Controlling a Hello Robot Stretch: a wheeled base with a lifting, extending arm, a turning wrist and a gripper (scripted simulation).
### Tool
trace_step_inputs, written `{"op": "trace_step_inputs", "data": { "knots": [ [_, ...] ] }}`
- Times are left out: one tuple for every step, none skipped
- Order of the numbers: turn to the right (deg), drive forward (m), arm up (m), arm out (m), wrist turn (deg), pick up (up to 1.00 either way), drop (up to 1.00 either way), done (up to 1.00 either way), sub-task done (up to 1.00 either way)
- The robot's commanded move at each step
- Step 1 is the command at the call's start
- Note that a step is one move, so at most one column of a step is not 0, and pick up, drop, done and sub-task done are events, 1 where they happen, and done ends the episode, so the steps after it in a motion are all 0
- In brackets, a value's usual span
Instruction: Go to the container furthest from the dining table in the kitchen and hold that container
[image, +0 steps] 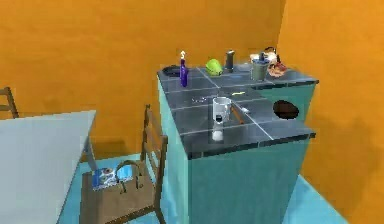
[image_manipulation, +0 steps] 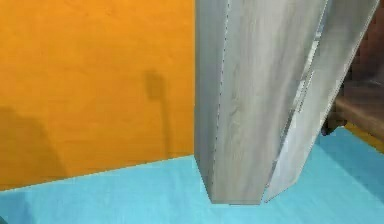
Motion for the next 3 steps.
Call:
{"op": "trace_step_inputs", "data": {
  "knots": [
    [-21.0, 0.00, 0.00, 0.00, 0.0, 0.00, 0.00, 0.00, 0.00],
    [0.0, 0.40, 0.00, 0.00, 0.0, 0.00, 0.00, 0.00, 0.00],
    [45.0, 0.00, 0.00, 0.00, 0.0, 0.00, 0.00, 0.00, 0.00]
  ]
}}
